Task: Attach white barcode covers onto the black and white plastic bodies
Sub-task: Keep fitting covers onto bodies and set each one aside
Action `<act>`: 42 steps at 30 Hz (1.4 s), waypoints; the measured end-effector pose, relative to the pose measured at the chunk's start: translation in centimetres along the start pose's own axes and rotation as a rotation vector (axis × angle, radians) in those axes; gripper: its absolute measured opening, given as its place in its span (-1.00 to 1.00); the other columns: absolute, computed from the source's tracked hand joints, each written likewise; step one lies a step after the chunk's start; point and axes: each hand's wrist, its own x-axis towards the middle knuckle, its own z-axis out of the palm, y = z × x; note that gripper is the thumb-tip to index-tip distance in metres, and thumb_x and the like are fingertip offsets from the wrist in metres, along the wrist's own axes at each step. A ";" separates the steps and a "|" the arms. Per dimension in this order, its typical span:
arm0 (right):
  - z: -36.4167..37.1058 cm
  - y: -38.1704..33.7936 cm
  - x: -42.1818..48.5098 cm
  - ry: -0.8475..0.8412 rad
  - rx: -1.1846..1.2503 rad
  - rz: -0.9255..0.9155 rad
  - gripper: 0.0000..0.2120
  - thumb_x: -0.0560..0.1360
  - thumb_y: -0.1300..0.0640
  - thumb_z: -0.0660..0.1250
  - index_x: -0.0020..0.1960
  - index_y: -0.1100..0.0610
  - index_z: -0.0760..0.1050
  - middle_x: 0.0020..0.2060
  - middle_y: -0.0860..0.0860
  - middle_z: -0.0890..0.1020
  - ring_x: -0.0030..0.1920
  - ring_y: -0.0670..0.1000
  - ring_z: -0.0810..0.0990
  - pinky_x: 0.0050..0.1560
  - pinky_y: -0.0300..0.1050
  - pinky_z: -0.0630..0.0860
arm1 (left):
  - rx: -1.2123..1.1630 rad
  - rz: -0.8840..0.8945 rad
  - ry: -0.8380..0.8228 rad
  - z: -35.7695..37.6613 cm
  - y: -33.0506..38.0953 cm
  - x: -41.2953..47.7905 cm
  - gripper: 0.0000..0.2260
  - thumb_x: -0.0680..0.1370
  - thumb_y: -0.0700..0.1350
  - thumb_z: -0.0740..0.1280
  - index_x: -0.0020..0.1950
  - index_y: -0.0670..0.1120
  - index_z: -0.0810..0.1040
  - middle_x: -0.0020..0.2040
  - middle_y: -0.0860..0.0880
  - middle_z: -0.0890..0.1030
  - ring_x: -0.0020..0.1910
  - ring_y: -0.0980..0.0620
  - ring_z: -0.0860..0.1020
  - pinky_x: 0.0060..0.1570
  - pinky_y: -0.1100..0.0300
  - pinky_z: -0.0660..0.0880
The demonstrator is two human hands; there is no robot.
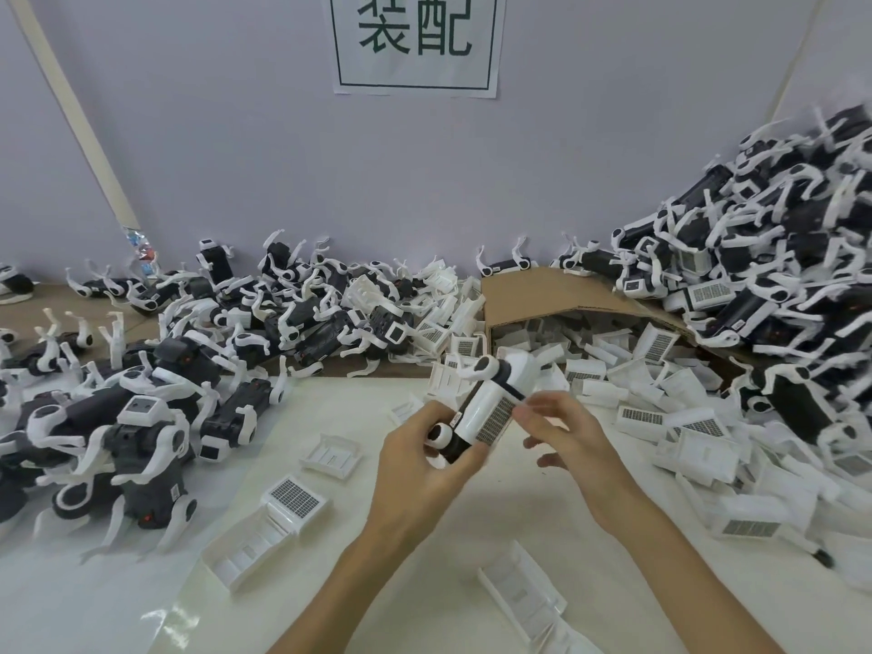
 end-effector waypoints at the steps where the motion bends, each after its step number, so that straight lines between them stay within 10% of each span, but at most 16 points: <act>1: -0.3 0.0 0.1 0.013 -0.006 -0.027 -0.43 0.23 -0.18 0.54 0.17 -0.04 0.52 0.12 -0.10 0.60 -0.06 -0.08 0.64 -0.06 -0.14 0.55 | 0.013 -0.011 -0.011 -0.1 -0.1 0.0 -0.80 0.32 0.02 0.43 -0.09 0.06 0.57 -0.23 0.04 0.61 -0.26 0.02 0.56 -0.21 0.06 0.53; 9: -0.8 -0.1 0.1 -0.184 0.007 -0.083 -0.87 0.55 0.09 0.39 0.04 -0.03 0.68 0.06 0.01 0.68 0.14 0.17 0.59 0.02 -0.02 0.47 | -0.256 -0.154 -0.025 -0.5 0.3 0.1 -0.77 0.24 -0.07 0.43 -0.14 0.05 0.51 -0.28 0.07 0.53 -0.31 0.12 0.55 -0.50 0.27 0.38; 19: -0.5 -0.6 -0.6 -0.216 -0.038 -0.028 -0.86 0.59 0.07 0.35 0.13 -0.05 0.62 0.08 0.20 0.63 -0.22 -0.04 0.55 -0.38 -0.20 0.45 | -0.500 -0.361 0.024 -0.2 -0.6 0.9 -0.94 0.55 -0.14 0.39 -0.11 -0.04 0.56 -0.18 -0.11 0.66 -0.26 -0.06 0.62 -0.48 0.21 0.50; 27: -4.5 -4.0 0.5 -0.365 -0.018 0.205 -0.76 0.43 0.06 0.43 0.06 0.12 0.64 -0.14 0.05 0.65 -0.29 -0.01 0.54 -0.45 -0.22 0.48 | -0.118 -0.200 0.344 -0.9 -2.0 1.8 -0.90 0.66 -0.09 0.26 -0.05 0.06 0.50 0.06 -0.06 0.50 -0.30 -0.13 0.50 -0.22 0.00 0.45; 30: -7.9 -8.8 3.1 -0.067 0.050 0.087 -0.84 0.53 0.16 0.36 0.07 0.19 0.58 -0.14 0.04 0.56 -0.34 -0.09 0.50 -0.43 -0.30 0.49 | -0.171 -0.261 0.353 -0.9 -2.1 2.2 -0.88 0.66 -0.13 0.25 -0.05 0.02 0.51 0.11 -0.08 0.49 -0.30 -0.13 0.50 -0.19 -0.04 0.49; 33: -12.9 -16.9 6.5 0.448 0.320 -0.152 -0.51 0.54 -0.06 0.39 0.39 0.05 0.37 0.05 -0.20 0.52 -0.10 -0.21 0.54 -0.14 -0.39 0.50 | -0.188 -0.291 0.325 -0.5 -2.4 2.1 -0.89 0.67 -0.14 0.24 -0.04 0.00 0.51 0.12 -0.08 0.50 -0.29 -0.14 0.53 -0.24 0.00 0.47; 36: -16.8 -21.5 9.8 0.443 0.638 -0.224 -0.43 0.62 -0.06 0.28 0.53 0.13 0.20 0.42 0.13 0.40 0.33 0.14 0.49 0.32 0.08 0.46 | -0.190 -0.286 0.300 -0.2 -2.4 2.1 -0.89 0.66 -0.16 0.24 -0.02 -0.03 0.51 0.11 -0.08 0.49 -0.29 -0.16 0.54 -0.26 0.00 0.46; 42: -8.9 -12.2 7.2 0.391 0.077 -0.162 -0.90 0.60 0.13 0.29 0.04 -0.06 0.51 0.06 0.02 0.63 -0.06 -0.04 0.66 -0.07 -0.12 0.63 | -0.139 -0.266 0.285 -0.2 -1.8 1.9 -0.89 0.66 -0.19 0.25 -0.03 -0.04 0.51 0.07 -0.05 0.50 -0.28 -0.17 0.56 -0.26 0.00 0.46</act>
